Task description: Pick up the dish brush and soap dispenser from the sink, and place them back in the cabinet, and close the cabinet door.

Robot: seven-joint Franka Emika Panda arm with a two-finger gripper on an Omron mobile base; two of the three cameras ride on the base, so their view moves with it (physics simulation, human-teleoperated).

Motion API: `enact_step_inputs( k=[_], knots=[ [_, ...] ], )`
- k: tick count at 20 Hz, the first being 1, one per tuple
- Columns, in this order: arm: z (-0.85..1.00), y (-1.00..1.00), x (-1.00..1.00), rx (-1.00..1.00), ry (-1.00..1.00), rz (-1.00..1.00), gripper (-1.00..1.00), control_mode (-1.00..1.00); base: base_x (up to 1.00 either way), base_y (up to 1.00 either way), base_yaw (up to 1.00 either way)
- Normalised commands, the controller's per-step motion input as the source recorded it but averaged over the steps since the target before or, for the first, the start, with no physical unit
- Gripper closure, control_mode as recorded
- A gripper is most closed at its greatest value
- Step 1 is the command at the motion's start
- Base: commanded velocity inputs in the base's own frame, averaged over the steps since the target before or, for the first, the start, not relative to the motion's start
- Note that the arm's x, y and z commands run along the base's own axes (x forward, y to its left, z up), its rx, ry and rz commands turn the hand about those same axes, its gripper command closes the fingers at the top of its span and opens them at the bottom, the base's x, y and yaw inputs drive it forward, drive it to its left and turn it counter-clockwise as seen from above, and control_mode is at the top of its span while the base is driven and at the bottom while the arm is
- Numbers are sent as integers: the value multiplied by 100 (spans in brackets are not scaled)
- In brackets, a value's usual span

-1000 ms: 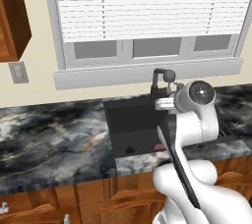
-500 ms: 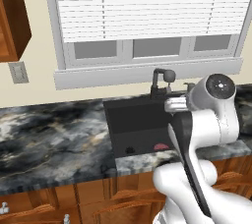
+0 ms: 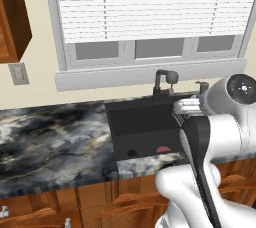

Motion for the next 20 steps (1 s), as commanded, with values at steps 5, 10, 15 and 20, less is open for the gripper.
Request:
enact_step_inputs(
  k=[5, 10, 15, 20],
  knots=[
    [25, 0, -28, 0, -6, 0, 100, -100, 0, 0, 0],
    [19, 0, -31, 0, 0, 1, 100, -100, 0, 0, 0],
    [22, 0, -23, 0, 0, 3, 100, -100, 0, 0, 0],
    [12, 1, -5, 0, 0, 4, 100, 100, -1, 2, 1]
  ],
)
